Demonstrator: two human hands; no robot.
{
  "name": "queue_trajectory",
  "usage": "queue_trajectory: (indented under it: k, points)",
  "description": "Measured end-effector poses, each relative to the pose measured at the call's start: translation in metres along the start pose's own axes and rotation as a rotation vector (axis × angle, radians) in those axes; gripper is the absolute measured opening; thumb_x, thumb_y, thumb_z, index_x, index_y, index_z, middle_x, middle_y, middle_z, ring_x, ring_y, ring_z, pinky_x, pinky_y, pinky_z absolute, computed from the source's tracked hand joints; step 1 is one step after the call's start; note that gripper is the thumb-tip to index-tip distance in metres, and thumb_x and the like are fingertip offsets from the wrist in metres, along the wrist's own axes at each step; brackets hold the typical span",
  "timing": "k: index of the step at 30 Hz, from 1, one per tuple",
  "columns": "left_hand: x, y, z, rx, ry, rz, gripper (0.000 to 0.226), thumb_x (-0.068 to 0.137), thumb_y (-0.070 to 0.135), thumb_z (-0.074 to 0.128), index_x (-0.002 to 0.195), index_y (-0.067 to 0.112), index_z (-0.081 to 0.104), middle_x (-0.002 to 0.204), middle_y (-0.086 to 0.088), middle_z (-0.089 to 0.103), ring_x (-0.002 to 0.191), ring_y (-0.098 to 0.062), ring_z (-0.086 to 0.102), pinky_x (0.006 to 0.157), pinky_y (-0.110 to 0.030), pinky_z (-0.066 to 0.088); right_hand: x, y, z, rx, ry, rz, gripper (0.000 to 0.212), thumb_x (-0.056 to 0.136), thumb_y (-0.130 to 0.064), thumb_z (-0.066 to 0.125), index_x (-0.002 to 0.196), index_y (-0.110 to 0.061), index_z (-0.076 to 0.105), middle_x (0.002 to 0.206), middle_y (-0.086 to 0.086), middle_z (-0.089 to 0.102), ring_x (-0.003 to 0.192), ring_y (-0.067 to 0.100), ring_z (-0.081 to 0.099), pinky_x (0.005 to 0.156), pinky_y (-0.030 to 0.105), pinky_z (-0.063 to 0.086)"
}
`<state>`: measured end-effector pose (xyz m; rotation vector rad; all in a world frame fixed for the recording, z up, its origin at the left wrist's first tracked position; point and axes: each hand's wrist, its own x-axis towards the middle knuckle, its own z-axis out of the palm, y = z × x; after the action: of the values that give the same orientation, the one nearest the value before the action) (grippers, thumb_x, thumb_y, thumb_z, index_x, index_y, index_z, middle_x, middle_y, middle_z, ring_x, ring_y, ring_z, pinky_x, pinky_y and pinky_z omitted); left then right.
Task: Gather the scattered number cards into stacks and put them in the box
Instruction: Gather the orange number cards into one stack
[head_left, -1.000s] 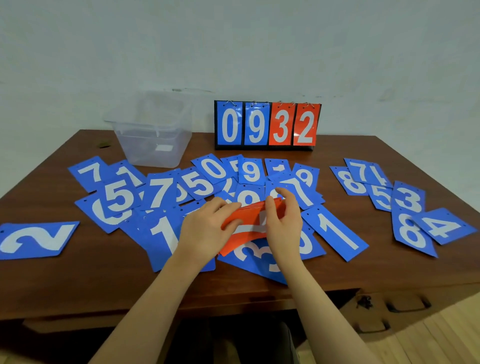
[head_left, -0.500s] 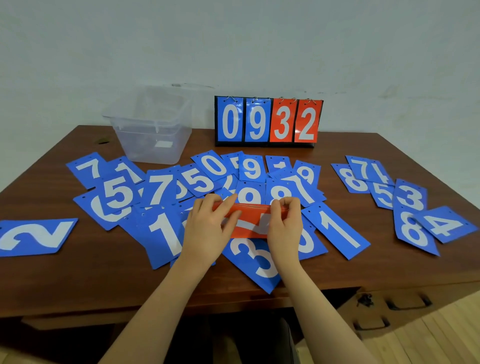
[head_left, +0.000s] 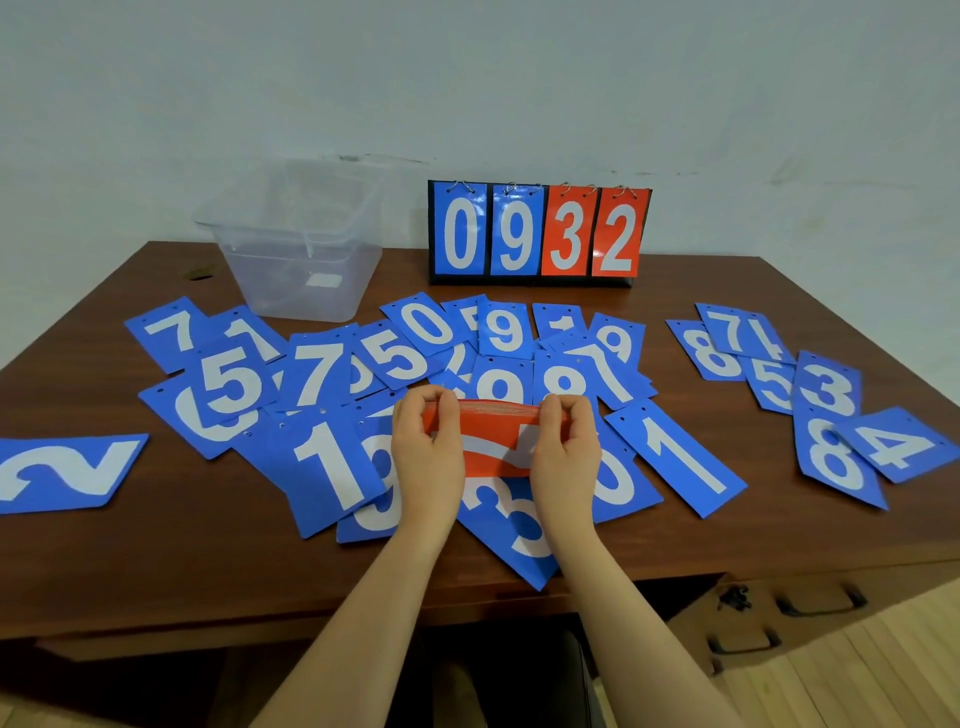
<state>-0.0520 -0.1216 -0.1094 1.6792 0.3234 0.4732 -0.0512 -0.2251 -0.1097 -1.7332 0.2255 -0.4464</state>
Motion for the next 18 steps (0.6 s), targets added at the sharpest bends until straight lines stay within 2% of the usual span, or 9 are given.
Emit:
queue_trajectory:
  k: [3, 5, 8, 12, 13, 15, 16, 18]
  points:
    - [0.003, 0.001, 0.001, 0.002, -0.015, -0.011, 0.017, 0.094, 0.041, 0.043, 0.105, 0.028, 0.047, 0.106, 0.005, 0.058, 0.094, -0.012, 0.059, 0.063, -0.018, 0.047, -0.001, -0.002, -0.001, 0.016, -0.037, -0.009, 0.014, 0.098, -0.033, 0.041, 0.088, -0.025, 0.045, 0.082, -0.010, 0.053, 0.075, -0.001, 0.055, 0.060, 0.013, 0.044]
    - [0.003, 0.001, -0.001, 0.001, -0.010, 0.005, 0.017, 0.094, 0.041, 0.043, 0.104, 0.027, 0.046, 0.105, 0.003, 0.058, 0.093, -0.012, 0.059, 0.063, -0.018, 0.046, -0.004, -0.004, -0.006, 0.055, -0.103, -0.030, 0.004, 0.097, -0.032, 0.045, 0.095, -0.029, 0.045, 0.091, -0.011, 0.053, 0.086, 0.004, 0.055, 0.066, 0.016, 0.046]
    - [0.002, 0.006, -0.008, -0.025, 0.004, 0.062, 0.015, 0.095, 0.039, 0.043, 0.102, 0.026, 0.046, 0.106, 0.002, 0.055, 0.095, -0.013, 0.057, 0.067, -0.018, 0.045, -0.011, -0.012, -0.013, 0.086, -0.202, -0.092, 0.023, 0.094, -0.018, 0.053, 0.112, -0.027, 0.042, 0.105, -0.016, 0.047, 0.099, 0.008, 0.054, 0.074, 0.025, 0.054]
    - [-0.003, 0.022, -0.026, 0.050, -0.068, 0.164, 0.022, 0.095, 0.041, 0.039, 0.110, 0.026, 0.047, 0.121, 0.002, 0.041, 0.106, -0.013, 0.049, 0.073, -0.016, 0.045, -0.018, -0.032, -0.021, 0.116, -0.253, -0.137, 0.033, 0.093, -0.013, 0.054, 0.117, -0.030, 0.039, 0.110, -0.019, 0.043, 0.103, 0.010, 0.055, 0.073, 0.031, 0.058]
    - [-0.003, 0.024, -0.034, 0.132, -0.085, 0.234, 0.031, 0.094, 0.045, 0.036, 0.114, 0.025, 0.050, 0.125, 0.001, 0.038, 0.112, -0.015, 0.045, 0.082, -0.021, 0.046, -0.019, -0.038, -0.022, 0.107, -0.267, -0.160, 0.034, 0.093, -0.012, 0.055, 0.118, -0.030, 0.038, 0.111, -0.018, 0.043, 0.103, 0.011, 0.055, 0.073, 0.029, 0.058]
    - [-0.003, 0.029, -0.051, 0.384, -0.044, 0.461, 0.045, 0.093, 0.051, 0.034, 0.123, 0.024, 0.053, 0.131, -0.001, 0.036, 0.122, -0.017, 0.035, 0.101, -0.033, 0.031, -0.022, -0.047, -0.025, 0.074, -0.294, -0.215, 0.036, 0.093, -0.010, 0.055, 0.117, -0.030, 0.038, 0.109, -0.014, 0.044, 0.100, 0.010, 0.057, 0.070, 0.022, 0.056]
    - [-0.001, 0.032, -0.059, 0.493, -0.014, 0.613, 0.047, 0.092, 0.050, 0.035, 0.127, 0.023, 0.052, 0.133, -0.003, 0.038, 0.124, -0.018, 0.032, 0.102, -0.036, 0.024, -0.025, -0.052, -0.026, 0.066, -0.311, -0.242, 0.037, 0.092, -0.009, 0.055, 0.117, -0.030, 0.038, 0.107, -0.013, 0.045, 0.097, 0.007, 0.058, 0.069, 0.019, 0.055]
    - [0.003, 0.038, -0.071, 0.645, -0.020, 0.927, 0.045, 0.091, 0.041, 0.041, 0.130, 0.020, 0.048, 0.130, -0.005, 0.047, 0.122, -0.017, 0.036, 0.101, -0.036, 0.023, -0.030, -0.062, -0.027, 0.069, -0.354, -0.294, 0.038, 0.091, -0.005, 0.055, 0.116, -0.029, 0.039, 0.103, -0.013, 0.046, 0.089, -0.004, 0.057, 0.068, 0.014, 0.051]
